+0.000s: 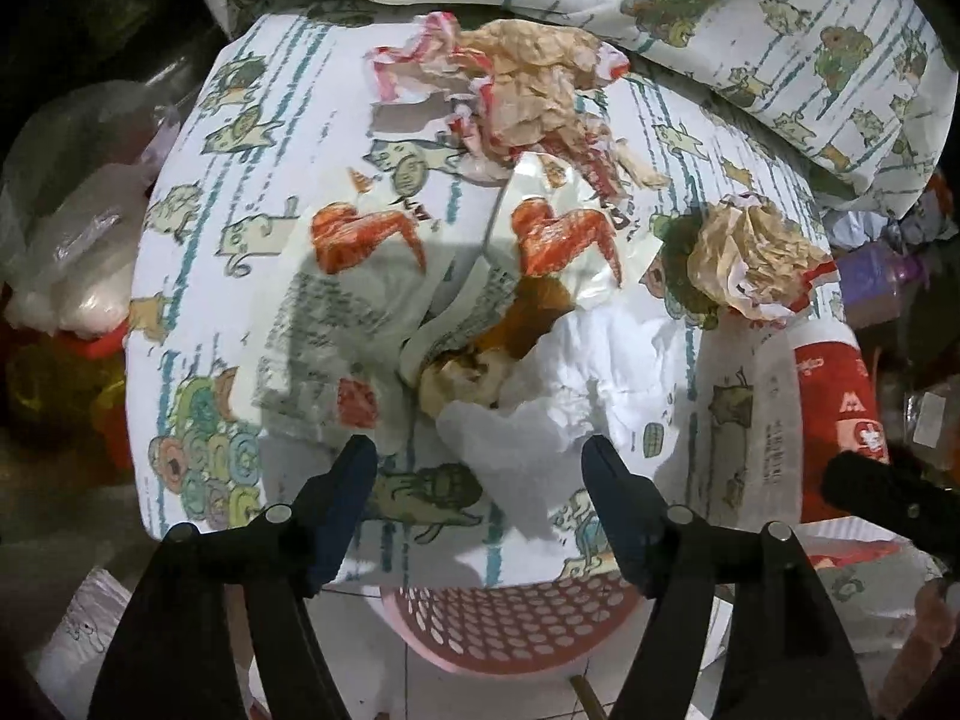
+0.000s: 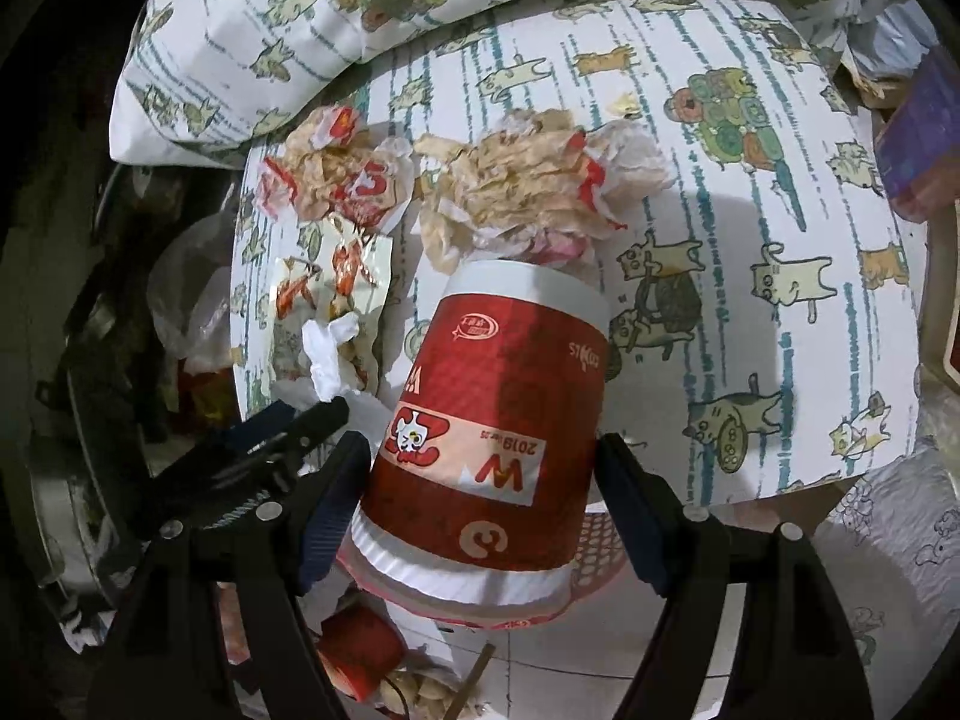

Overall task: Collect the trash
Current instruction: 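Carry the held cup and tissue down over the pink basket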

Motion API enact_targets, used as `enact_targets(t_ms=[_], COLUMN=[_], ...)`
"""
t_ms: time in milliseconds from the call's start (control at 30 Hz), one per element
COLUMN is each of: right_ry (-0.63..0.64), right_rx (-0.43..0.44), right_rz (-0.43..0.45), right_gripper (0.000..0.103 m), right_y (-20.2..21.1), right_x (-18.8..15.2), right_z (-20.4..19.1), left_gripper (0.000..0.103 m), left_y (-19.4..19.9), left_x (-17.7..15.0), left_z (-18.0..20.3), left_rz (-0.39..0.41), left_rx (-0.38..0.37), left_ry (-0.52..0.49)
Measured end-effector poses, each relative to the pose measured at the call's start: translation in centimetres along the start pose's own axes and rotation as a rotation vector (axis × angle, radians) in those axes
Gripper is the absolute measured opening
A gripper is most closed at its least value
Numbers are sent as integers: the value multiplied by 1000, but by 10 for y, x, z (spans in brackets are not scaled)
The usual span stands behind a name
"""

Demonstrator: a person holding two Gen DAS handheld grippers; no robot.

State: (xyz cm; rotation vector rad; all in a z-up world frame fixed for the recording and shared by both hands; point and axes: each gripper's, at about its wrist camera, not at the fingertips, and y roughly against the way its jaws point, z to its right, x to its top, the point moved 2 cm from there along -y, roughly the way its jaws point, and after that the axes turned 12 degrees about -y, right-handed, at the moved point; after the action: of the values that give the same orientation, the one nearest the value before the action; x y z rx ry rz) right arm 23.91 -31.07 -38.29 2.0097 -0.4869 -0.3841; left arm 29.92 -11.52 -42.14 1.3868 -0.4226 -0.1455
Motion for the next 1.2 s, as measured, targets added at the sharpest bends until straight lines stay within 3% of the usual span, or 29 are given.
enact_targets(t_ms=[133, 200, 333, 433, 500, 633, 833, 967, 1200], right_ry=[28, 33, 25, 47, 59, 25, 82, 157, 306], right_rx=[-3, -16, 0, -39, -56, 0, -39, 31, 54], right_rz=[27, 50, 33, 53, 65, 16, 48, 20, 110], right_gripper=[76, 76, 76, 75, 75, 75, 75, 75, 74], right_y=[9, 13, 13, 13, 14, 12, 14, 20, 63], right_x=[0, -2, -5, -8, -9, -11, -20, -33, -76], right_z=[-6, -5, -2, -1, 0, 8, 3, -11, -39], left_gripper=[72, 60, 40, 30, 16, 14, 14, 12, 12], left_y=[-3, 0, -4, -7, -5, 21, 67, 90, 156], left_x=[6, 7, 8, 6, 5, 1, -6, -15, -47], left_z=[15, 15, 16, 15, 13, 9, 7, 2, 10], left_rz=[22, 39, 23, -2, -7, 42, 129, 154, 238], left_rx=[50, 70, -27, 11, -2, -68, -108, -103, -51], left_ry=[-68, -53, -20, -13, -2, 19, 1, -7, -62])
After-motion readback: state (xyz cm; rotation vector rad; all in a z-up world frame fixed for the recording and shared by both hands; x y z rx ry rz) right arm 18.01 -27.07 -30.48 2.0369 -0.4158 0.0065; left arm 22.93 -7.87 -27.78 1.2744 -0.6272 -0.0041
